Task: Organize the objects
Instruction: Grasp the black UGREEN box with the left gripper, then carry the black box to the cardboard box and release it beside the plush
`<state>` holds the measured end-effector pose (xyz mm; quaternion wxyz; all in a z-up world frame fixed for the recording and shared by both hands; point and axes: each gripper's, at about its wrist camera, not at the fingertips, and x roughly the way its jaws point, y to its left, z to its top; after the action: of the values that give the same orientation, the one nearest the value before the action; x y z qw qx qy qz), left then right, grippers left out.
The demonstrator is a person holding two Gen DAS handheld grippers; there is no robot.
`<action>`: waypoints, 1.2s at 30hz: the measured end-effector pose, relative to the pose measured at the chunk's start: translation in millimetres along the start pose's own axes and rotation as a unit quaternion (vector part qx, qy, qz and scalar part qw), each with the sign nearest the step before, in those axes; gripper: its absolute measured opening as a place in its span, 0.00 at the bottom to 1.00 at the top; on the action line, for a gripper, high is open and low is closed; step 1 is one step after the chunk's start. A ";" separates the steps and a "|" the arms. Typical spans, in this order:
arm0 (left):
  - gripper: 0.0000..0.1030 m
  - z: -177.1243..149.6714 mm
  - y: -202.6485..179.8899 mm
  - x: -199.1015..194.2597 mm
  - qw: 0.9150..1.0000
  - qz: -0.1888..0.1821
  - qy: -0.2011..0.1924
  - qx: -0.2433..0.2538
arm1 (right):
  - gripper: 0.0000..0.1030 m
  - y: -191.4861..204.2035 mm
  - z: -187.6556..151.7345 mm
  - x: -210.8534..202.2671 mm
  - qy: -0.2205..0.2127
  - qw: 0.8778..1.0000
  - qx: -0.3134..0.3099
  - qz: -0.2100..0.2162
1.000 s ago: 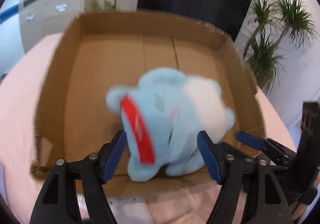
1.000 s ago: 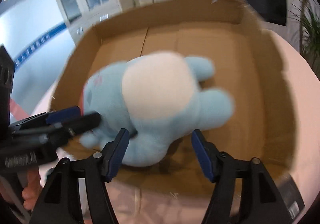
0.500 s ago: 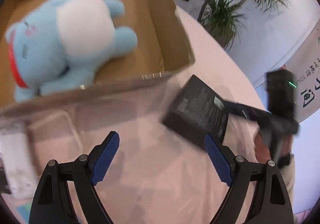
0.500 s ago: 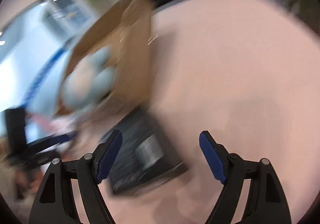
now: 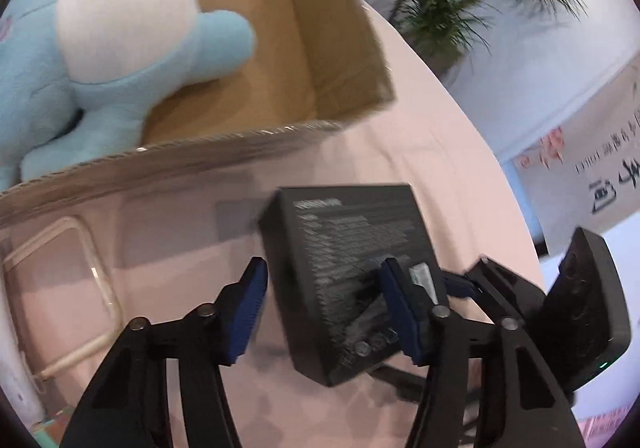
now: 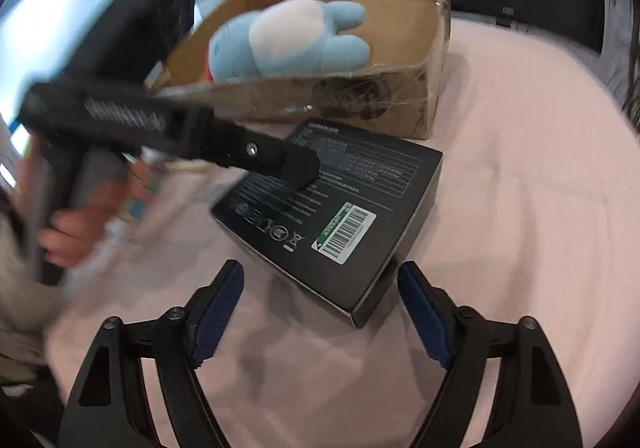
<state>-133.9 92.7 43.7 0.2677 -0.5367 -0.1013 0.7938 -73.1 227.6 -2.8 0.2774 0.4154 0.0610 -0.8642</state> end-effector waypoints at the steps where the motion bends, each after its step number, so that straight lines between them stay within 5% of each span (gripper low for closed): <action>1: 0.53 -0.4 -3.3 -0.4 1.000 0.009 -0.003 0.006 | 0.68 0.4 -4.9 -0.7 0.005 1.000 -0.010 -0.022; 7: 0.67 1.8 5.7 13.2 0.999 -0.025 0.005 -0.024 | 0.66 6.3 -4.3 -4.4 0.002 0.999 -0.017 -0.039; 23: 0.60 -31.3 -23.5 -20.9 0.998 0.027 -0.051 0.037 | 0.63 36.0 -1.2 15.6 -0.021 0.996 -0.024 -0.088; 36: 0.60 -27.4 -44.9 -89.7 0.992 0.026 -0.109 0.054 | 0.63 70.2 25.2 -32.2 -0.084 0.989 -0.048 -0.111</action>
<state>-69.7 78.9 124.3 0.2631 -0.4338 -0.0732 0.8586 -37.0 174.1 46.5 0.2035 0.3180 0.1251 -0.9175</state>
